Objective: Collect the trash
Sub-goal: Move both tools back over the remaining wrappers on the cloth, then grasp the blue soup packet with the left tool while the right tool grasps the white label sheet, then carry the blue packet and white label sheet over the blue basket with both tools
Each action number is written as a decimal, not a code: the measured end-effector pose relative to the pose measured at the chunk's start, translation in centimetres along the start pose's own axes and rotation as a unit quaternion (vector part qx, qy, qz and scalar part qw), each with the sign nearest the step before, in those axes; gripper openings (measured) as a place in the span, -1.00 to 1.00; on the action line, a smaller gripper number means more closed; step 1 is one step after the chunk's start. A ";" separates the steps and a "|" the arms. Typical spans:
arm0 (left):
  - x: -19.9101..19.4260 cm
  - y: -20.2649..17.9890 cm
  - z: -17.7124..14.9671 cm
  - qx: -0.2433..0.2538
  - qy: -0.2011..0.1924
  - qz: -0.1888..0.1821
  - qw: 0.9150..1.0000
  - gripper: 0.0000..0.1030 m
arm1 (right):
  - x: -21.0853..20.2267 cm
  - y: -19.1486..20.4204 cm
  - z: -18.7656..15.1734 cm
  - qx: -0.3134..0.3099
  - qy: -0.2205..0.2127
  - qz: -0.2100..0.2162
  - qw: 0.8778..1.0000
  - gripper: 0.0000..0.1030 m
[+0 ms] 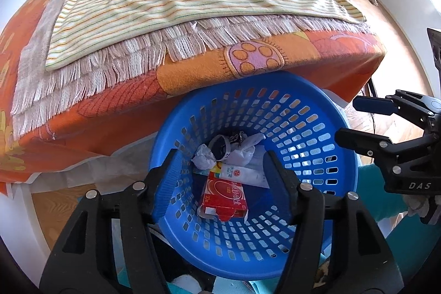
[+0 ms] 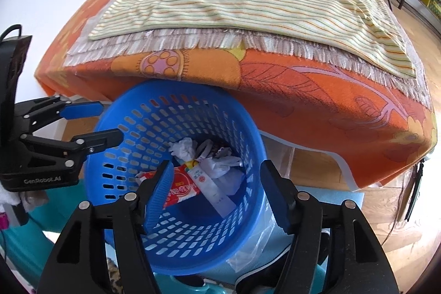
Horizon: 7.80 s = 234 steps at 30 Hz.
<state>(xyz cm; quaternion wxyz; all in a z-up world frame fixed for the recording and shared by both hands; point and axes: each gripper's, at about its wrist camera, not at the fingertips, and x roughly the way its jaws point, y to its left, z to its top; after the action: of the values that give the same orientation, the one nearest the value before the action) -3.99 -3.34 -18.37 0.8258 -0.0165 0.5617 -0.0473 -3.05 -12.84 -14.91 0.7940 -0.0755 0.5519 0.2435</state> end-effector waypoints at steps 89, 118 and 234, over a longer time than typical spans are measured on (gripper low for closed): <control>6.5 15.8 34.2 -0.002 -0.062 0.083 0.995 0.14 | 8.3 -5.9 33.9 -0.090 -0.048 0.075 0.992 0.38; 7.1 15.1 33.5 0.030 -0.043 0.115 0.992 0.25 | 9.3 -7.0 34.5 -0.126 -0.032 -0.033 0.991 0.33; -3.2 0.9 -0.4 0.020 -0.034 -0.009 0.999 0.11 | -2.7 0.3 1.0 -0.070 -0.028 0.055 0.996 0.16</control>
<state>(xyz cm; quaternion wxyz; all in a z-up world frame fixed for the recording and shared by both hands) -5.48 -2.16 -15.60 0.8442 -0.0067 0.5321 -0.0648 -3.08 -12.98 -12.00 0.7875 -0.0939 0.5142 0.3266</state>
